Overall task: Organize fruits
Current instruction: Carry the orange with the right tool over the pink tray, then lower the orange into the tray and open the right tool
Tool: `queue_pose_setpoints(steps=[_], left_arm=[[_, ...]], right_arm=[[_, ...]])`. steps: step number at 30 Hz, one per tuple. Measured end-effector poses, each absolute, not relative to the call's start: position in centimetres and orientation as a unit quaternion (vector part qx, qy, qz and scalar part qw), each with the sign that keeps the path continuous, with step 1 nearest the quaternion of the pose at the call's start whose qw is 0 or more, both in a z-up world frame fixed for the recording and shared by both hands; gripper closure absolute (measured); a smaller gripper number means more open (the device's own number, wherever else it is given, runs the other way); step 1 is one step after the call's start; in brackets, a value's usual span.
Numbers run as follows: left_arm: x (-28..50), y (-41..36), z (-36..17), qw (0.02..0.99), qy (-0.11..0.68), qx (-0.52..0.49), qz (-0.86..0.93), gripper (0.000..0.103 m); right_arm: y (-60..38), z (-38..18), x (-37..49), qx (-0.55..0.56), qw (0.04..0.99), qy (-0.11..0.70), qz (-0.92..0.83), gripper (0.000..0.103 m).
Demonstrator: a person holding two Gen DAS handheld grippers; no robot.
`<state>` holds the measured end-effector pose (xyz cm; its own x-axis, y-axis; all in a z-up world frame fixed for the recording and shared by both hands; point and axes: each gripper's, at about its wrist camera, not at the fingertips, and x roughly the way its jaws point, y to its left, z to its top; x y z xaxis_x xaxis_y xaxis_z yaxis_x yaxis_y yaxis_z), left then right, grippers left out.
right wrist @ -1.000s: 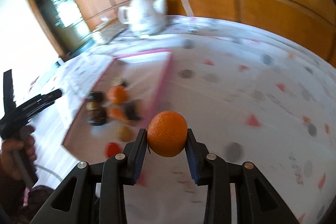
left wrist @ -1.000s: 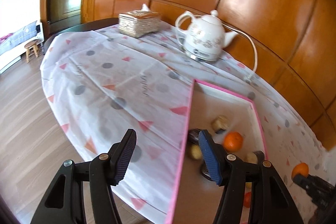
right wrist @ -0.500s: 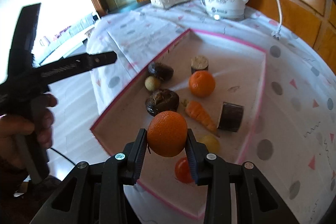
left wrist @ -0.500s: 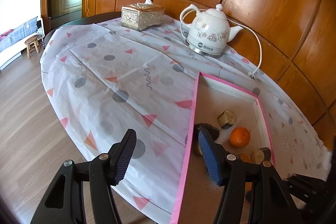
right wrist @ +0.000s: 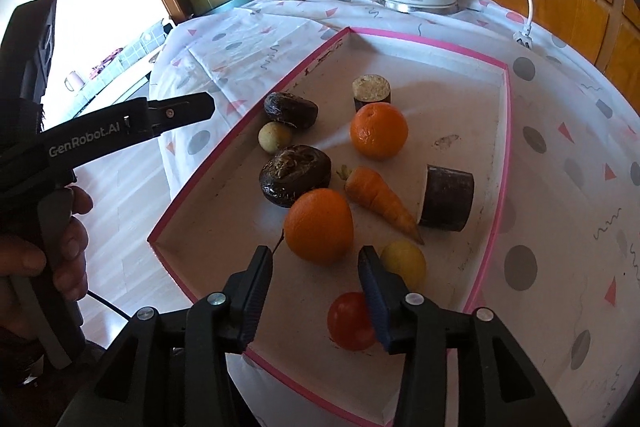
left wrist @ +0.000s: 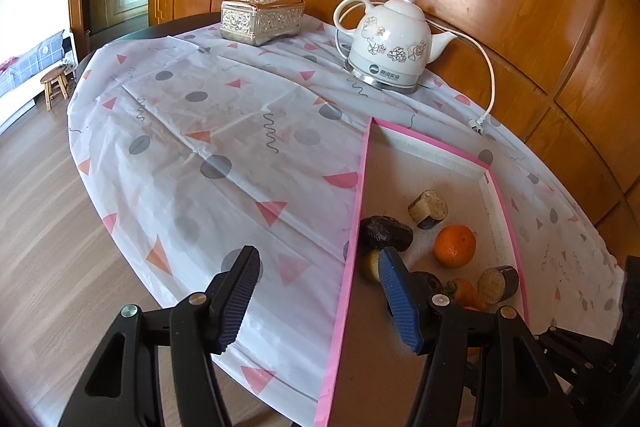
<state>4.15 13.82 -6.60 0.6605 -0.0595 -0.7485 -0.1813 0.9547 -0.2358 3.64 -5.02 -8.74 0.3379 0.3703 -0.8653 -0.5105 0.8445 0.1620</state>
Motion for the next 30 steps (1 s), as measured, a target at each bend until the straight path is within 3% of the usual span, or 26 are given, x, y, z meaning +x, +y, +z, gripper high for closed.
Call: queue_pose_setpoints(steps=[3, 30], left_arm=[[4.1, 13.8, -6.5, 0.9, 0.41, -0.146, 0.033, 0.041], [3.4, 11.9, -5.6, 0.907, 0.401, -0.126, 0.013, 0.04]], right_arm=[[-4.8, -8.9, 3.8, -0.073, 0.817, 0.507, 0.264, 0.065], [-6.7, -8.7, 3.2, -0.052, 0.838, 0.498, 0.219, 0.063]])
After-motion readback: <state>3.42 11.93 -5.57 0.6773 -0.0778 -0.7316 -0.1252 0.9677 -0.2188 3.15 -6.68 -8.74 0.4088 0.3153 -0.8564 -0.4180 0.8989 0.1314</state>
